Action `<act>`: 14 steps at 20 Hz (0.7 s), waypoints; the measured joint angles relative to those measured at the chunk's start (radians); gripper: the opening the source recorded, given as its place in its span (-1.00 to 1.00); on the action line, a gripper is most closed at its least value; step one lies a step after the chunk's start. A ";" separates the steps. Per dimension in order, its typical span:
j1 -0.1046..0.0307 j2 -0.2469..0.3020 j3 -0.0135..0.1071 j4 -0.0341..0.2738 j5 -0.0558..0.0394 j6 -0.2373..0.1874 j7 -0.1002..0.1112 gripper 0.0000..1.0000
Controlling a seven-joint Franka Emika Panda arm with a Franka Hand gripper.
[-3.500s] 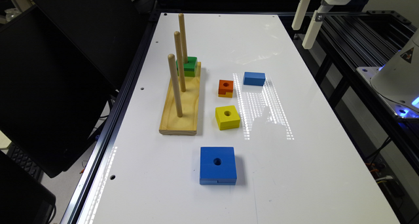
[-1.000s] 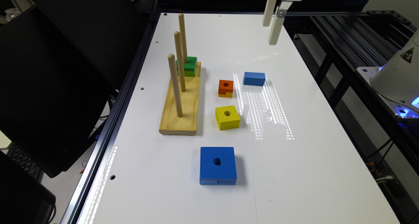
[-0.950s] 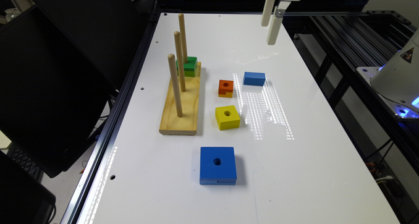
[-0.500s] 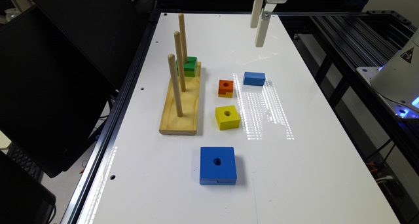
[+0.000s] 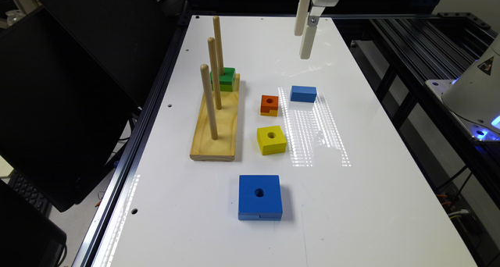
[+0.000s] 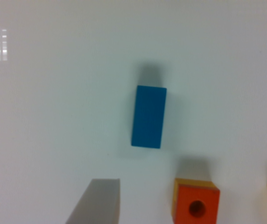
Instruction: Pick up yellow block.
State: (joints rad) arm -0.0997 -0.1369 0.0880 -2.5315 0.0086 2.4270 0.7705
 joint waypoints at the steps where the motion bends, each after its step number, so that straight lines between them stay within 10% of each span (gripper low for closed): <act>1: 0.000 0.007 0.012 0.008 0.0014 0.000 0.012 1.00; 5: -0.001 0.042 0.052 0.041 0.0030 0.000 0.050 1.00; 14: -0.003 0.056 0.054 0.053 0.0030 0.000 0.052 1.00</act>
State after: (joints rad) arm -0.1032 -0.0805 0.1419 -2.4784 0.0116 2.4269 0.8224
